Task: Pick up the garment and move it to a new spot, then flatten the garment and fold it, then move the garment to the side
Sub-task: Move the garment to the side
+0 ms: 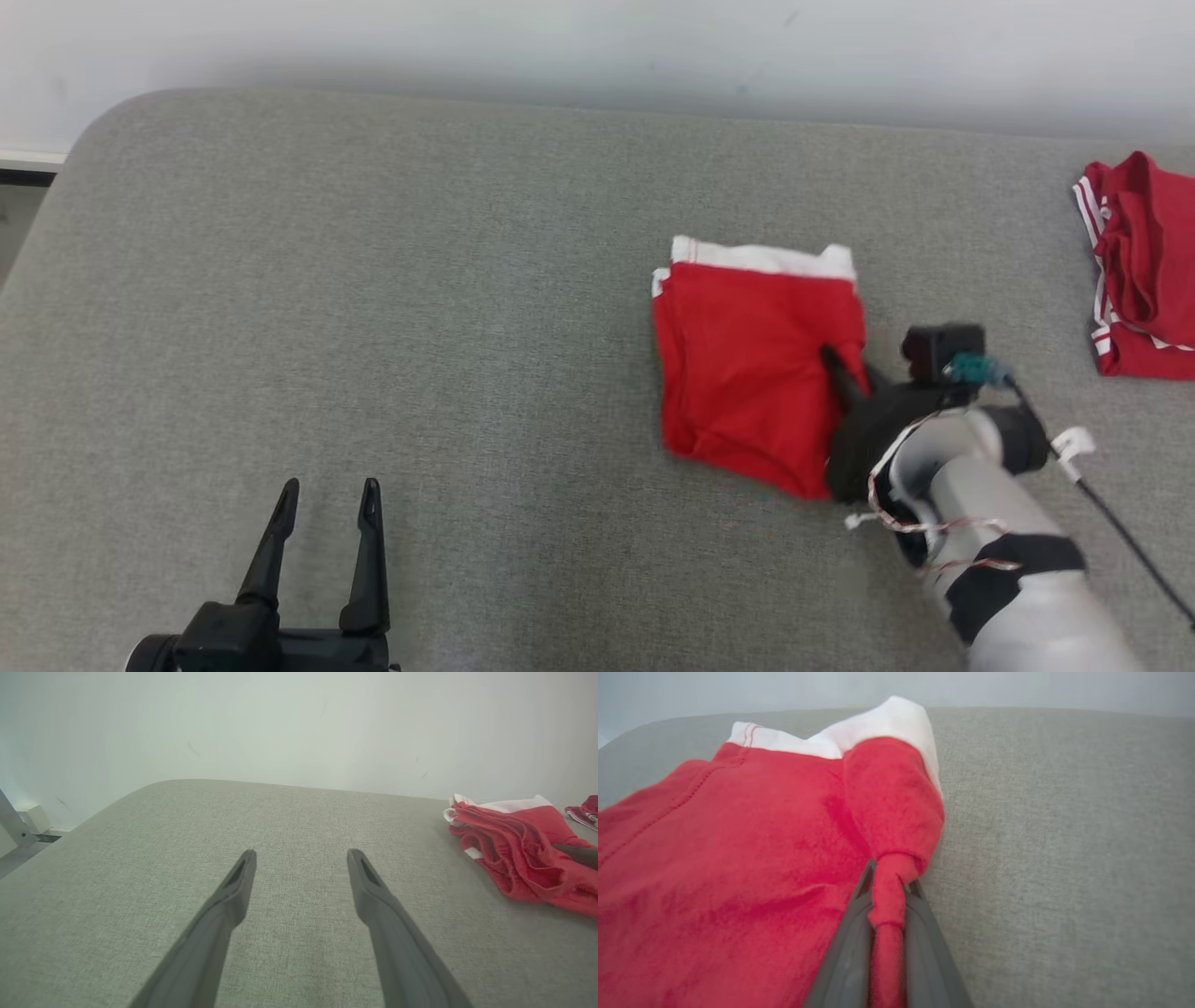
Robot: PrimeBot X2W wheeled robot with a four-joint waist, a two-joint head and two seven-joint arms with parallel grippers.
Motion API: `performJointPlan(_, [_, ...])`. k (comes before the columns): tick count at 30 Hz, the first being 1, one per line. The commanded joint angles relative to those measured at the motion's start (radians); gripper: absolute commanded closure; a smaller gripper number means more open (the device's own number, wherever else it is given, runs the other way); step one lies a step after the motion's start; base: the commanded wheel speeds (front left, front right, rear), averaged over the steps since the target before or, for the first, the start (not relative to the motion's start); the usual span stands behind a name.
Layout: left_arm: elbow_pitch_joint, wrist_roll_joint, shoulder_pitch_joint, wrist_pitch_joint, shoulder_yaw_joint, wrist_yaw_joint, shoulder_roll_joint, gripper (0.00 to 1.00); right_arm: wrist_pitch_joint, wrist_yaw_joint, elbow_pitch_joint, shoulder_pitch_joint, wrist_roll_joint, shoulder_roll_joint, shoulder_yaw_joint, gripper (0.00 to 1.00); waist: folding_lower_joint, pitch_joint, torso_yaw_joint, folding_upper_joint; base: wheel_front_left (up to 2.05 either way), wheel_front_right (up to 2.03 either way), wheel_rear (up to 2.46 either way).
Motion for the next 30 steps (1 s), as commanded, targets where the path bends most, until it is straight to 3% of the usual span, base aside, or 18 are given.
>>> performJointPlan(1, [-0.004, 0.0, -0.007, -0.002, 0.001, -0.004, -0.001, 0.0, 0.01, -0.003, -0.012, -0.018, -0.007, -0.018, 0.01, 1.0, -0.0001, 0.007, -0.009, -0.0001, 0.0, 0.0, 0.0])
performJointPlan(10, [-0.006, 0.02, -0.037, -0.002, -0.012, -0.018, 0.0, 0.0, 0.14, -0.003, -0.122, -0.11, 0.031, -0.179, 0.128, 1.0, -0.0001, 0.036, -0.043, -0.0001, 0.0, 0.0, 0.0])
performJointPlan(22, [-0.052, 0.05, -0.1, -0.002, -0.033, -0.033, 0.0, 0.0, 0.316, -0.003, -0.282, -0.223, 0.139, -0.447, 0.252, 1.0, -0.0001, 0.138, -0.112, -0.0001, 0.0, 0.0, 0.0])
performJointPlan(30, [-0.095, 0.055, -0.139, -0.001, -0.072, -0.033, 0.03, 0.0, 0.367, -0.003, -0.335, -0.296, 0.2, -0.548, 0.267, 1.0, -0.0001, 0.198, -0.174, -0.0001, 0.0, 0.0, 0.0])
